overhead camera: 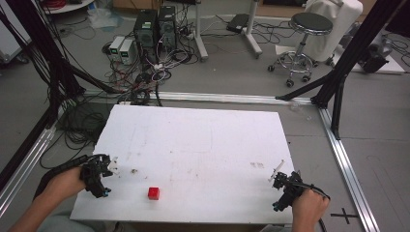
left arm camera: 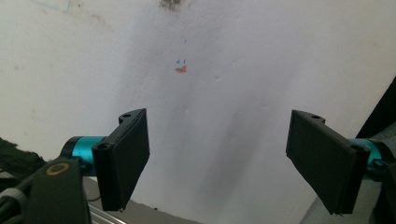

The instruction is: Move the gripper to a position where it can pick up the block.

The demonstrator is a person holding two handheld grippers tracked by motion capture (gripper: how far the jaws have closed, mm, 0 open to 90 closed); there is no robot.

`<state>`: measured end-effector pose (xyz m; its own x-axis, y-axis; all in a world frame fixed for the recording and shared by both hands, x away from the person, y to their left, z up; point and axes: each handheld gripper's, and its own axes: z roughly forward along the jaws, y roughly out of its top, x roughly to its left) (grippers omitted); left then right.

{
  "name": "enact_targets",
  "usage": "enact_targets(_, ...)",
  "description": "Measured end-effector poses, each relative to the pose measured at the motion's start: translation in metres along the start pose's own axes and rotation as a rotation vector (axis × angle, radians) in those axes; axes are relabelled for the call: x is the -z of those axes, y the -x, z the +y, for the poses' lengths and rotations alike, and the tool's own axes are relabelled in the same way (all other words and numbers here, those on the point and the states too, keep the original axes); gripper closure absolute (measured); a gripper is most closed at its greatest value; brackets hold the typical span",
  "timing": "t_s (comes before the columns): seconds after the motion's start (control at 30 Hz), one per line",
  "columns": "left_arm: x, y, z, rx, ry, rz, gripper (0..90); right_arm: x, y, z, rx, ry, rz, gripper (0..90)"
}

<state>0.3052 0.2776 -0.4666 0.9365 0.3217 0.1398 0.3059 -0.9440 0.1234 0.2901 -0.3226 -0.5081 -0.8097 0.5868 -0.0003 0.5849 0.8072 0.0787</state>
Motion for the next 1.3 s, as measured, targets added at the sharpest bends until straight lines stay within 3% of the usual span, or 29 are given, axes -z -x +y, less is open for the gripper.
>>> enact_targets(0.27,0.005,0.001,0.015,-0.098,0.007,-0.002,21.8,0.0,0.001,-0.001,0.005,0.006,0.003,2.9)
enact_targets(0.53,0.009,0.002,0.032,-0.153,0.0,-0.012,21.8,0.001,0.001,0.0,0.007,0.01,0.001,2.9)
enact_targets(0.77,0.009,0.007,0.051,-0.231,-0.014,-0.033,21.8,0.0,0.001,0.0,0.003,0.006,0.005,2.9)
enact_targets(1.3,0.004,0.021,0.085,-0.342,-0.004,-0.063,21.8,-0.001,0.001,0.002,0.016,0.009,0.003,2.9)
